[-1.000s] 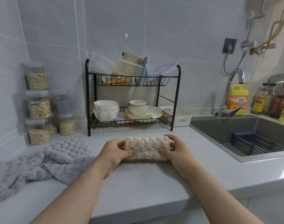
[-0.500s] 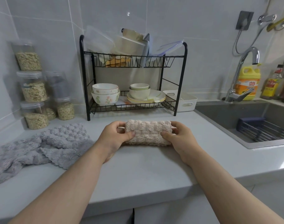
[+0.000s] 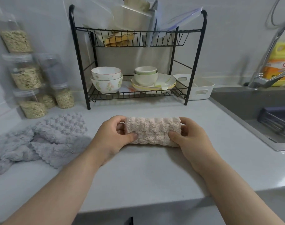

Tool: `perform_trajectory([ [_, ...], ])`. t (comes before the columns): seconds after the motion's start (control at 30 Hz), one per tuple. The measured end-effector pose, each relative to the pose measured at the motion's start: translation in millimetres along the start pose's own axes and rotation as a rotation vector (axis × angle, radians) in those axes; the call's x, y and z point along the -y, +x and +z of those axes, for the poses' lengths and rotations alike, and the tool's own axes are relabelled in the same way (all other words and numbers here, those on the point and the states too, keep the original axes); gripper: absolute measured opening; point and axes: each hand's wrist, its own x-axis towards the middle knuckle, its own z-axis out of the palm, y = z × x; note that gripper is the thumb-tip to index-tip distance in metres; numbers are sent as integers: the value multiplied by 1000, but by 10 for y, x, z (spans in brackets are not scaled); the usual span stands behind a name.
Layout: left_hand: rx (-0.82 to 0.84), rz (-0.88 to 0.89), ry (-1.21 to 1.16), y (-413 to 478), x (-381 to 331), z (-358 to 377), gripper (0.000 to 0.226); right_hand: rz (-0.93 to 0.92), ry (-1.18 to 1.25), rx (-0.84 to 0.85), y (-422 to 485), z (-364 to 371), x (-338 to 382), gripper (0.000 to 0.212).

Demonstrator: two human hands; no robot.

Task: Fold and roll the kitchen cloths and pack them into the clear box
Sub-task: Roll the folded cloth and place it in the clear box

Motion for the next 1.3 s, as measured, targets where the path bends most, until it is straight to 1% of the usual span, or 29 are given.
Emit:
perform_trajectory([
  [0.2, -11, -39, 53, 11, -5, -20, 43, 54, 25, 43, -5, -37, 37, 36],
  [0.43, -18, -110, 36, 15, -54, -10, 42, 125, -52, 41, -23, -31, 123, 38],
  [0.53, 0, -154, 83, 29, -58, -35, 43, 180, -96, 47, -8, -44, 188, 39],
  [0.67, 63, -257, 232, 56, -84, -29, 49, 327, -122, 52, 44, -31, 308, 39],
  [0.77, 92, -318, 271, 128, -158, -32, 42, 486, -66, 55, 122, -27, 422, 31],
  [0.83, 127, -376, 254, 173, -258, -29, 37, 612, -22, 39, 167, -29, 539, 16],
  [0.9, 142, -452, 180, 244, -460, -24, 33, 694, 35, 0, 192, -53, 702, 3],
  [0.93, 136, -487, 130, 278, -589, -26, 31, 721, 84, -26, 190, -82, 801, 6],
  [1.03, 168, -502, -18, 377, -1076, 66, 30, 719, 256, -76, 184, -323, 1203, 26],
  [1.07, 197, -489, -62, 400, -1277, 144, 32, 697, 292, -95, 177, -466, 1361, 24],
  [1.1, 235, -468, -106, 426, -1479, 250, 33, 671, 310, -122, 170, -639, 1517, 19],
  [1.17, 317, -429, -193, 479, -1850, 543, 34, 619, 342, -220, 135, -1044, 1852, 11],
  [1.3, 534, -341, -285, 529, -2452, 1325, 45, 492, 336, -393, -40, -1942, 2372, 14],
])
